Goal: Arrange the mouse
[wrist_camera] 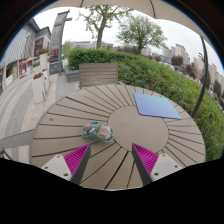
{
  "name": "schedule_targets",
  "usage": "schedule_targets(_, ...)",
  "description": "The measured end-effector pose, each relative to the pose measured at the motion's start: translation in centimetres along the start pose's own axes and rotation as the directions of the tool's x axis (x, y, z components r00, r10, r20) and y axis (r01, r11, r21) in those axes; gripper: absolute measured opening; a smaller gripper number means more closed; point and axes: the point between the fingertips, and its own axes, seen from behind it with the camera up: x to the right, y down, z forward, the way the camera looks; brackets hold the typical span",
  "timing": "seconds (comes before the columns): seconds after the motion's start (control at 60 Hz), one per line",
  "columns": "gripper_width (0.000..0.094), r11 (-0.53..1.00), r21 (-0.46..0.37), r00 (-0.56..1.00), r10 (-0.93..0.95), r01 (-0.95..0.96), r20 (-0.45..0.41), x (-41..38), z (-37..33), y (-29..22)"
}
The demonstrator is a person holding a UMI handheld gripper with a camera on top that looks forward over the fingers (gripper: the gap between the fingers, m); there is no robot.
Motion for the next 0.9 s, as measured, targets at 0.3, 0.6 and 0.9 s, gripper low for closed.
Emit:
schedule_targets(0.3, 0.086, 1.0, -0.006, 0.996, -0.02, 0.02, 0.09, -0.7, 6.2, -2.3)
schedule_targets(0.6, 0.0859, 0.999, -0.037, 0.996, 0.009, -0.006, 0.083, 0.4, 10.2, -5.0)
schedule_targets(0.9, 0.0524, 0.998, -0.06, 0.996, 0.037, -0.032, 0.086, 0.8, 12.0, -6.0)
